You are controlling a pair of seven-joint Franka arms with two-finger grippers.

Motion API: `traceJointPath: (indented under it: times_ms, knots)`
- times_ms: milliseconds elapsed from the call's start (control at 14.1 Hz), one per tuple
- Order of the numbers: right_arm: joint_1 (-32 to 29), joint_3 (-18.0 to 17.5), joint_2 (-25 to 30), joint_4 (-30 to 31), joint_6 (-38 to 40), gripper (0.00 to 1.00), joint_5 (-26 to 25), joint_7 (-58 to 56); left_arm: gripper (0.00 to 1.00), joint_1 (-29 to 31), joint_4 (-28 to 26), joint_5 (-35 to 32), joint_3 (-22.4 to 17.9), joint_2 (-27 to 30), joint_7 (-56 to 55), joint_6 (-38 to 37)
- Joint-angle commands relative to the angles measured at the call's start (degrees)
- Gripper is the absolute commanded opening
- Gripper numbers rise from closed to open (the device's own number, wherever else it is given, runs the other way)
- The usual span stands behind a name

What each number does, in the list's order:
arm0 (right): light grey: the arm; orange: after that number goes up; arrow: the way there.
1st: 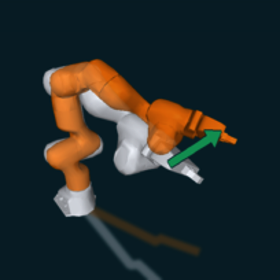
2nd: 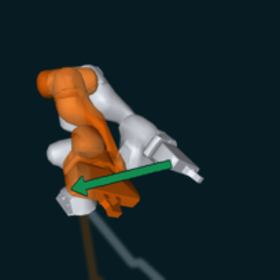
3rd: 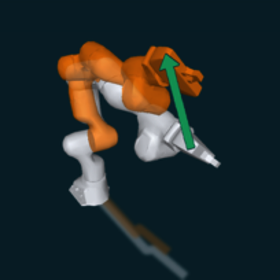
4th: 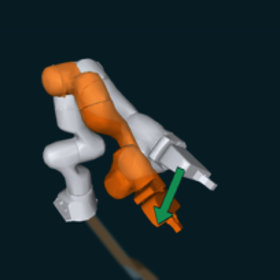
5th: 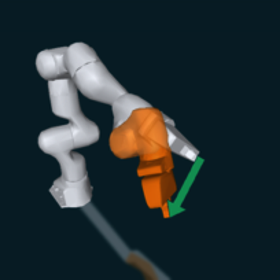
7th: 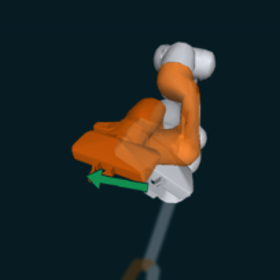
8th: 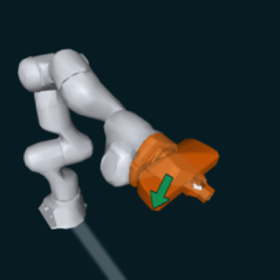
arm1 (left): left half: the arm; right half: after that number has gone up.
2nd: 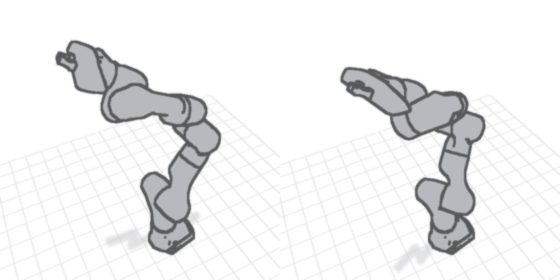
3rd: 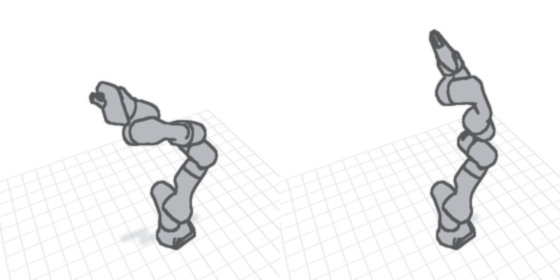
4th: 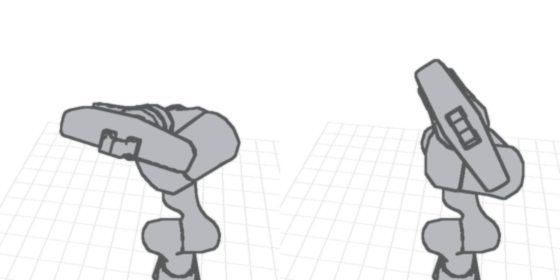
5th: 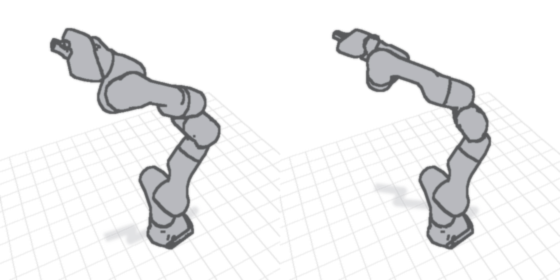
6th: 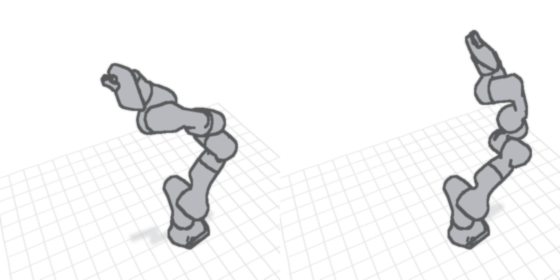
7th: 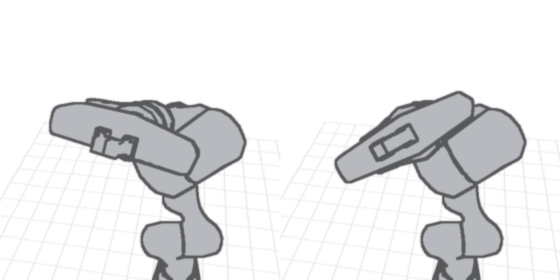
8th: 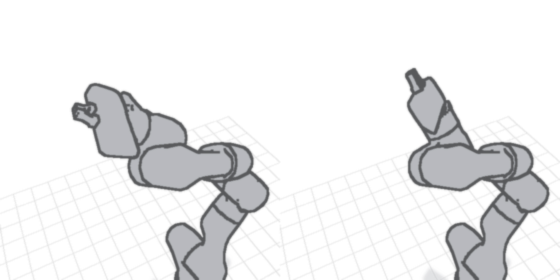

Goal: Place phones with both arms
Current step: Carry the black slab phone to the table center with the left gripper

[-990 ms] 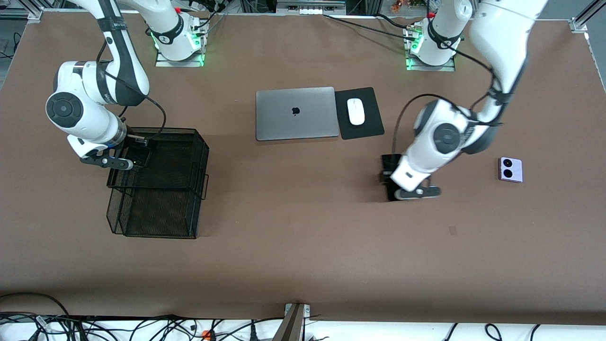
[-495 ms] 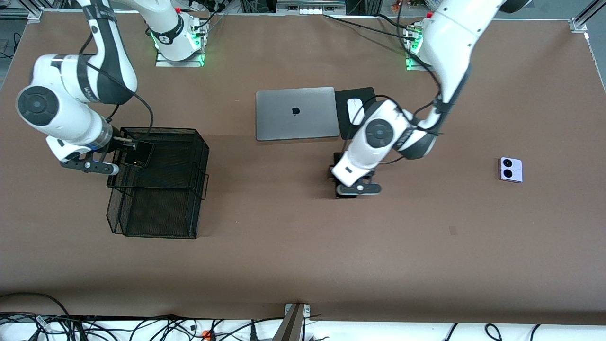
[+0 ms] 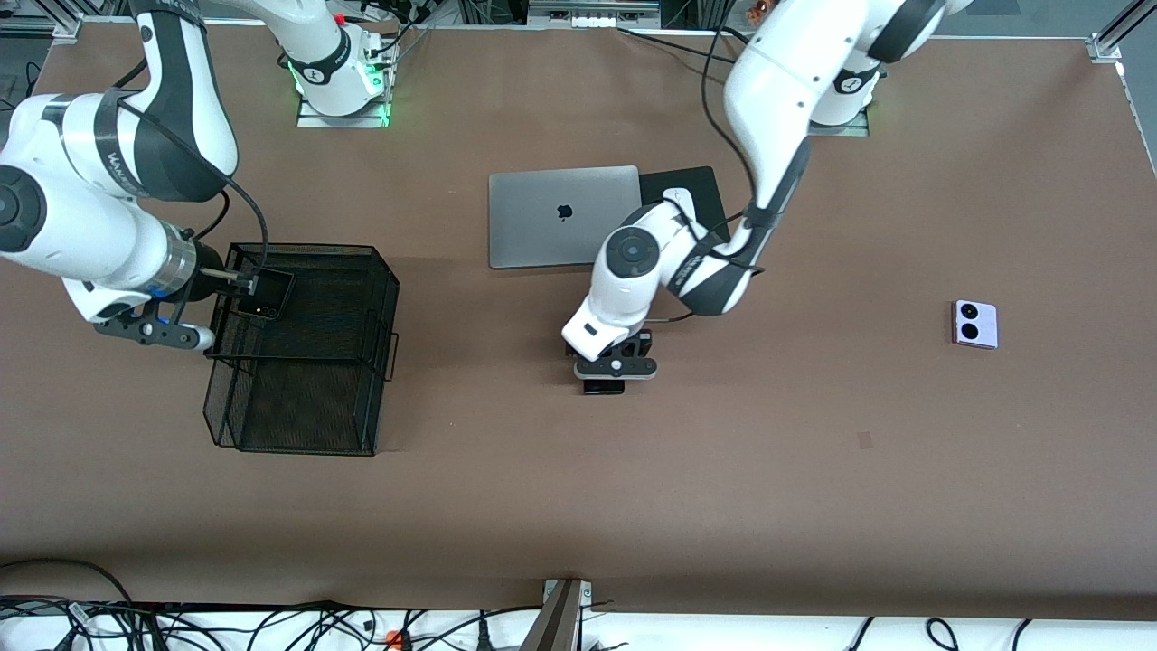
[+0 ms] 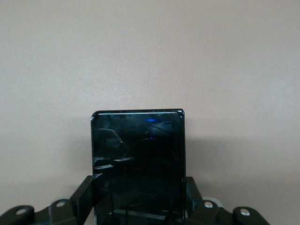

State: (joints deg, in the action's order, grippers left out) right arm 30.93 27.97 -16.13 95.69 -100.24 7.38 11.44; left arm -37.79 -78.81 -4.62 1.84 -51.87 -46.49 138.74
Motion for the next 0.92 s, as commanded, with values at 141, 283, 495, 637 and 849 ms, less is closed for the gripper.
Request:
traceJointPath:
  times_ms: [141, 283, 495, 637, 849]
  knots:
    - [-0.5, 0.2, -5.8, -8.8, 5.1, 0.99, 4.7, -0.9, 0.0, -4.8, 6.0, 0.1, -5.1, -4.8, -5.9, -1.5]
    - [-0.5, 0.2, -5.9, -9.1, 5.0, 0.99, 6.3, -0.6, 0.57, -4.8, 6.0, 0.1, -5.2, -4.8, -5.8, -1.5]
    - [-0.4, 0.2, -6.3, -9.1, 5.0, 0.99, 6.3, -0.7, 1.0, -4.7, 6.6, 0.1, -5.4, -4.5, -5.8, -1.9]
    - [-0.4, 0.2, -6.3, -9.1, 5.0, 0.99, 6.4, -0.6, 1.0, -3.8, 10.0, 0.8, -5.3, -4.1, -5.5, -7.7]
    - [-0.3, -0.2, -6.4, -10.1, 5.0, 0.99, 7.8, -0.3, 1.0, 0.4, 16.2, 3.1, -3.7, -2.5, 0.4, -21.5]
